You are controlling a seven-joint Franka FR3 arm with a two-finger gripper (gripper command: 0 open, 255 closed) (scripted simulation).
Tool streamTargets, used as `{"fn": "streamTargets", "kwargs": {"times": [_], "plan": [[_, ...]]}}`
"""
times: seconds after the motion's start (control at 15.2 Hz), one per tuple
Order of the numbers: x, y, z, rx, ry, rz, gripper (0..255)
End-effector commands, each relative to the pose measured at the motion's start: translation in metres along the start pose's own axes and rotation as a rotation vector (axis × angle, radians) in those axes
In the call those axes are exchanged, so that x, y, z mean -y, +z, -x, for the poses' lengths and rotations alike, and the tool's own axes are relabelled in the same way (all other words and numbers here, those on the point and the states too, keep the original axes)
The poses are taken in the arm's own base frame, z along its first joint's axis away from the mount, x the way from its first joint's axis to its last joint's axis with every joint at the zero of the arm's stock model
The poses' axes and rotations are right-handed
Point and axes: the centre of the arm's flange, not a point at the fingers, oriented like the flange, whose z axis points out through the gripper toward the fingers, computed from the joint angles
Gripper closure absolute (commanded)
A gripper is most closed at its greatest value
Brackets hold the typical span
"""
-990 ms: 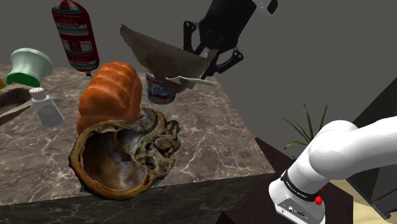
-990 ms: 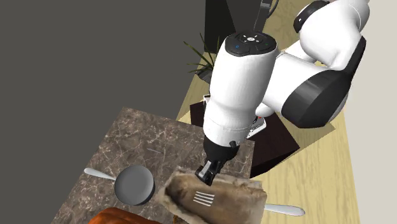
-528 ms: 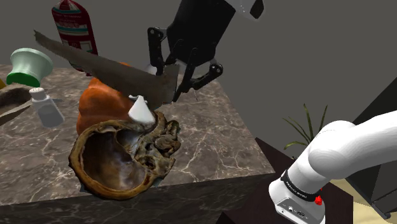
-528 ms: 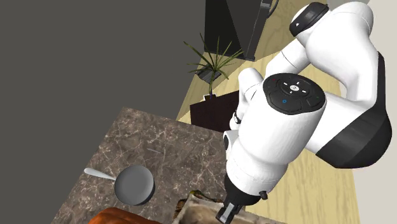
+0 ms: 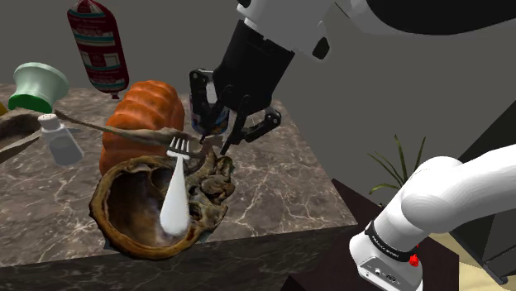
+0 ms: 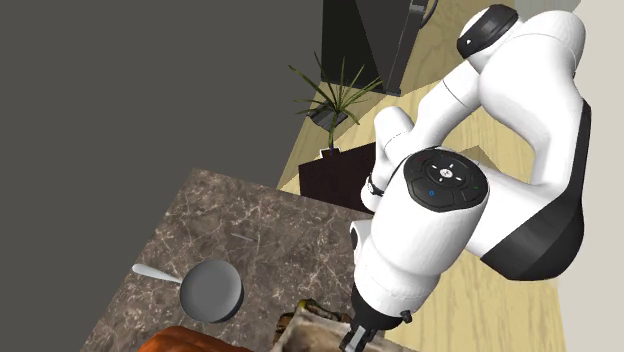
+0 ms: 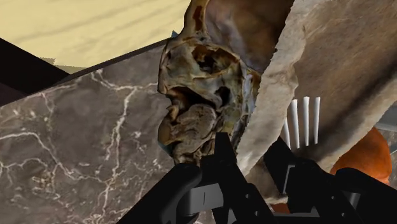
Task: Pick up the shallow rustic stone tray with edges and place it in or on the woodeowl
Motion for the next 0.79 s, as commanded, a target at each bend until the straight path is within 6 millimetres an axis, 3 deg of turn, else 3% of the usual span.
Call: {"fn": "streamTargets", "kwargs": {"times": [0.0,0.2,0.73], "plan": [[-0.004,0.010,-0.001,0.000,0.000,-0.001,255],[-0.009,0.024,-0.003,0.000,0.000,-0.001,255],[-0.009,0.024,-0.003,0.000,0.000,-0.001,255]]}}
